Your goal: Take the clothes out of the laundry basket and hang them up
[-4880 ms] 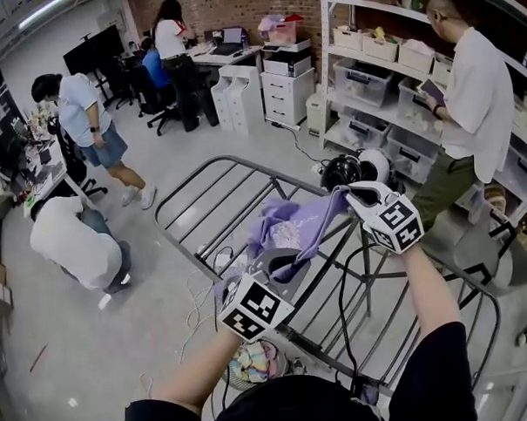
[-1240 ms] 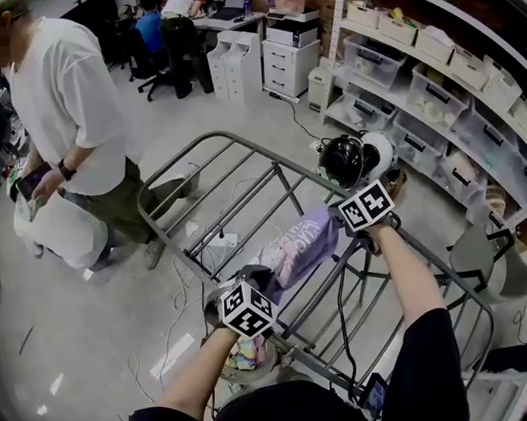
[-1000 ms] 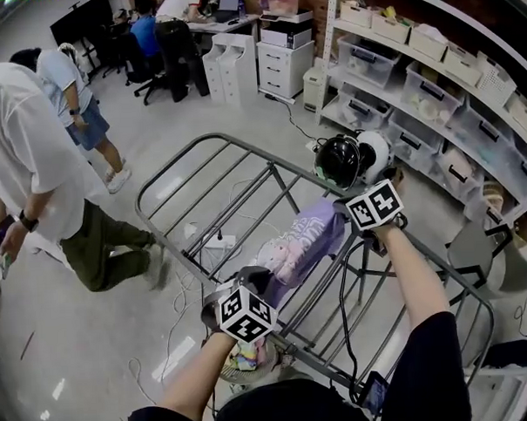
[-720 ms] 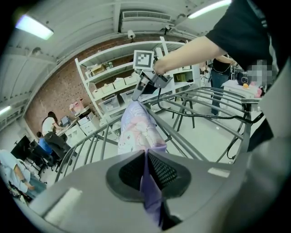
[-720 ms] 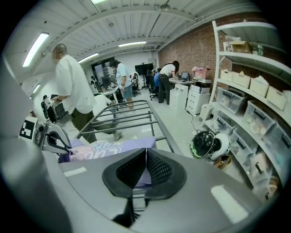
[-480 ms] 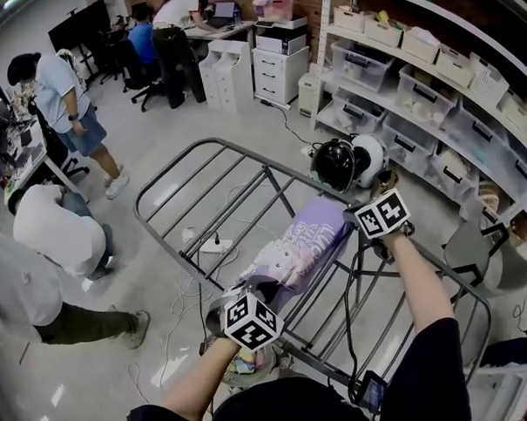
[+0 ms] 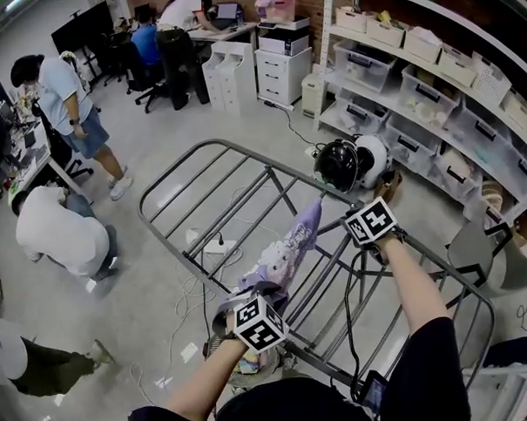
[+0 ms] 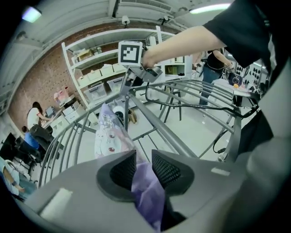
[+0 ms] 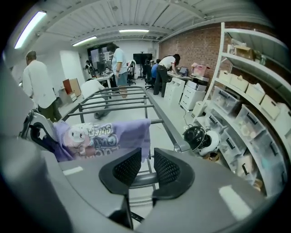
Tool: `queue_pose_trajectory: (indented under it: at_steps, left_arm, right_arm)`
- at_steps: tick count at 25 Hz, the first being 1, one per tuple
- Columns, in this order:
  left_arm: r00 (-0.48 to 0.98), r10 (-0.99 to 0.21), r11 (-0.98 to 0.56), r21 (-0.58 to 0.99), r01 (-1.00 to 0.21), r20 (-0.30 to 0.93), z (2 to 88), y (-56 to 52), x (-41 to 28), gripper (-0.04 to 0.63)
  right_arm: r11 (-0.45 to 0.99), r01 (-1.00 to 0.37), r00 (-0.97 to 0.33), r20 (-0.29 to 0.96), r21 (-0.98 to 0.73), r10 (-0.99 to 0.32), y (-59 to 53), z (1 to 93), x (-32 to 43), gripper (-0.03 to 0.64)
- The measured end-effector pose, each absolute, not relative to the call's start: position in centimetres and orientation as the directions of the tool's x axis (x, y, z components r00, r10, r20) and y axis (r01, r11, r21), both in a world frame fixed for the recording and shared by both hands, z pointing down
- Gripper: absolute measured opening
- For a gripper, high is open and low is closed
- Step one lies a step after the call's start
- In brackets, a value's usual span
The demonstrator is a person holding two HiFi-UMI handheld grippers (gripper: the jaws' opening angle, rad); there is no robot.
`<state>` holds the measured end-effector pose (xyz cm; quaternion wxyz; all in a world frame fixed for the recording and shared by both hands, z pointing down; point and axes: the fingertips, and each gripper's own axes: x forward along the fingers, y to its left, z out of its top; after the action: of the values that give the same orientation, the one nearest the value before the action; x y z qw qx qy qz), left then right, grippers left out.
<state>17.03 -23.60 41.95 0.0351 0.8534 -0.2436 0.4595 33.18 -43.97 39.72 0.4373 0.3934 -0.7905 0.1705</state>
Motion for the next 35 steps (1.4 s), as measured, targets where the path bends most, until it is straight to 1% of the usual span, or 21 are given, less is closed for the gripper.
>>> queue_pose_trajectory:
  at_steps: [3, 6, 12, 17, 26, 31, 35]
  left_arm:
    - [0.476, -0.4, -0.871, -0.164, -0.462, 0.783, 41.4, -23.4, 16.8, 0.091]
    - [0.481, -0.444, -0.852, -0.192, -0.487, 0.756, 40.5, -23.8, 16.2, 0.113]
    - [0.502, -0.576, -0.784, -0.262, -0.563, 0.646, 37.3, -25.4, 14.6, 0.143]
    - [0.515, -0.641, -0.74, -0.283, -0.61, 0.569, 35.1, -25.6, 12.7, 0.155]
    - [0.549, -0.72, -0.682, -0.286, -0.673, 0.426, 30.1, -24.9, 9.2, 0.156]
    - [0.562, -0.746, -0.66, -0.284, -0.696, 0.358, 28.0, -23.2, 6.5, 0.156]
    - [0.581, -0.748, -0.661, -0.276, -0.698, 0.321, 27.5, -21.3, 4.8, 0.156]
  right_arm:
    - [0.615, -0.784, -0.313, 0.803, 0.083, -0.507, -44.0, 39.2, 33.2, 0.077]
    - [0.584, -0.809, -0.331, 0.762, 0.074, -0.556, -43.6, 38.4, 33.0, 0.077]
    - [0.507, -0.861, -0.405, 0.653, -0.038, -0.639, -41.5, 36.4, 31.9, 0.077]
    - [0.435, -0.896, -0.412, 0.531, -0.09, -0.74, -38.5, 33.3, 30.5, 0.077]
    - [0.417, -0.902, -0.43, 0.299, -0.109, -0.852, -31.1, 24.7, 26.7, 0.075]
    - [0.405, -0.909, -0.416, 0.206, -0.095, -0.886, -25.9, 21.8, 23.8, 0.075]
    - [0.386, -0.917, -0.398, 0.155, -0.099, -0.904, -22.0, 21.1, 21.4, 0.075]
